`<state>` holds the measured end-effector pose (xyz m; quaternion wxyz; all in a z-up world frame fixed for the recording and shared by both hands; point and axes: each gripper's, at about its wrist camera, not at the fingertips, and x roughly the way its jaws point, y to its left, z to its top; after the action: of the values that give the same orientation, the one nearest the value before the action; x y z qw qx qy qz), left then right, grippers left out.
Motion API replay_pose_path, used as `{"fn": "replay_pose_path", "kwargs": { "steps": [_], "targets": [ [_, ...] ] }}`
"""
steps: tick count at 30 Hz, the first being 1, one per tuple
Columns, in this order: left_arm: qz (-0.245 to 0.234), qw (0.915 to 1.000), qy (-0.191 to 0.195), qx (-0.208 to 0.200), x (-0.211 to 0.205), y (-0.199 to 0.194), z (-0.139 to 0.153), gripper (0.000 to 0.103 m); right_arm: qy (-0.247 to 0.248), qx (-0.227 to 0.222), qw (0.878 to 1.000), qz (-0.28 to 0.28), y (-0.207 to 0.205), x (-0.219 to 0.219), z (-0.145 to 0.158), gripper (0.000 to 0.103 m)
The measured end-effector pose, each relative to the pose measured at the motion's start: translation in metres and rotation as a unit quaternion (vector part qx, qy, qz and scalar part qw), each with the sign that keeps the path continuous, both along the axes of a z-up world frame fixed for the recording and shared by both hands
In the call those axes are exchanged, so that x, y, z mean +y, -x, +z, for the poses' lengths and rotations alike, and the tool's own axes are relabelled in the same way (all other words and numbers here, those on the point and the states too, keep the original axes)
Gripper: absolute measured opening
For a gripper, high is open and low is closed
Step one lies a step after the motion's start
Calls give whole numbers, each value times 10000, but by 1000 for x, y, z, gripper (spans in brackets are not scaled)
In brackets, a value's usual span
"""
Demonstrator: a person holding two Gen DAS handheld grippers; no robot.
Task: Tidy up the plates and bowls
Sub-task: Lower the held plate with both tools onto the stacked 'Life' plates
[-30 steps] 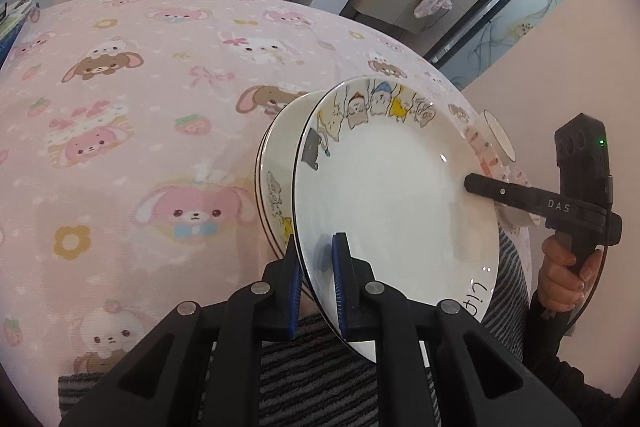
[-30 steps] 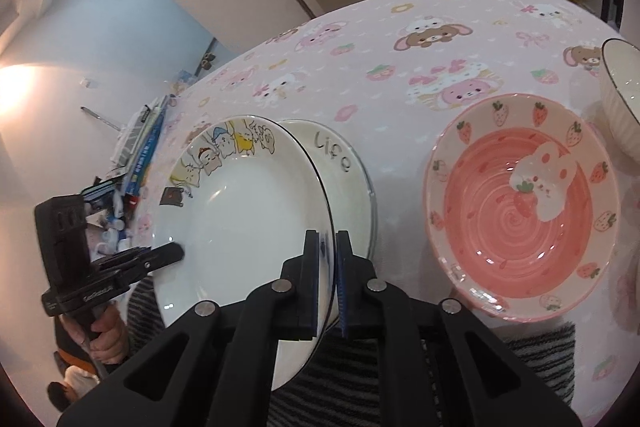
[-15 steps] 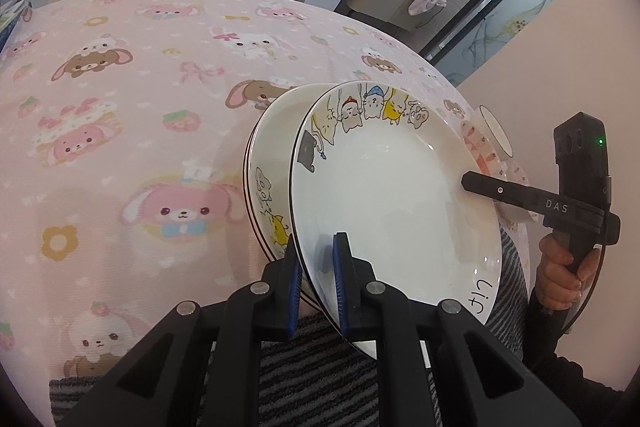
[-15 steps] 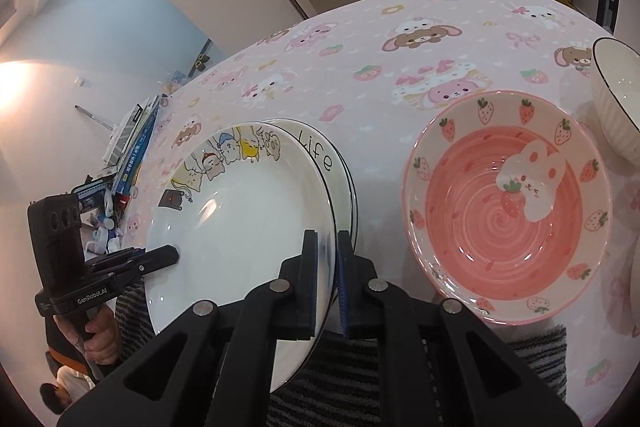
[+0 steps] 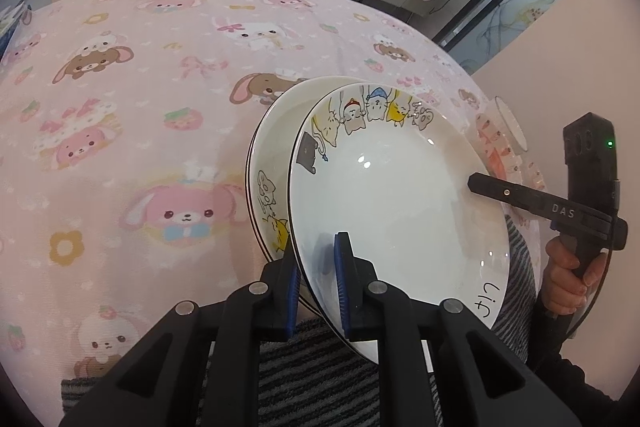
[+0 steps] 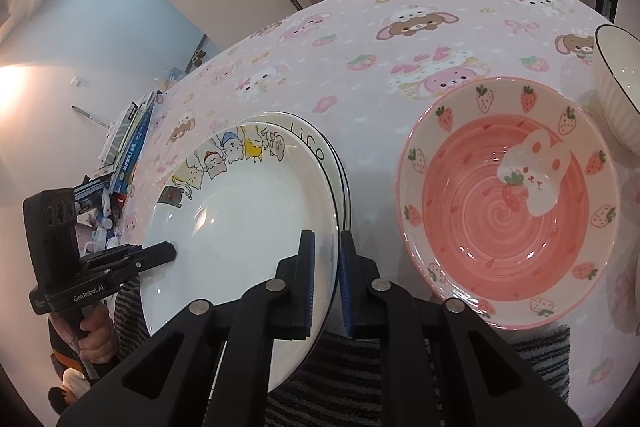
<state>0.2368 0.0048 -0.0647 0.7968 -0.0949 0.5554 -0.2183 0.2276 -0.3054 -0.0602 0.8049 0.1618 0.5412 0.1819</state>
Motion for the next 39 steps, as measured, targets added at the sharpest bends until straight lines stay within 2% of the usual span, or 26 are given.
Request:
{"fn": "replay_pose_path", "kwargs": {
  "steps": [5,11,29,35,39],
  "targets": [
    [-38,9994,-344,86,-9,-8,0,18,-28,36,10000,-27,1,-2,-1,13],
    [16,9995,-288,145,-9,-16,-5,19,46,1,10000,-51,1,-1,0,13],
    [16,9990,-441,85,-11,-29,-5,20,339,-136,9993,29,5,8,0,15],
    [90,9988,-473,104,-11,-34,-5,21,437,-229,9987,85,6,13,0,19],
    [31,9986,-525,86,-11,-31,-4,21,372,-163,9991,121,6,12,-1,19]
  ]
}}
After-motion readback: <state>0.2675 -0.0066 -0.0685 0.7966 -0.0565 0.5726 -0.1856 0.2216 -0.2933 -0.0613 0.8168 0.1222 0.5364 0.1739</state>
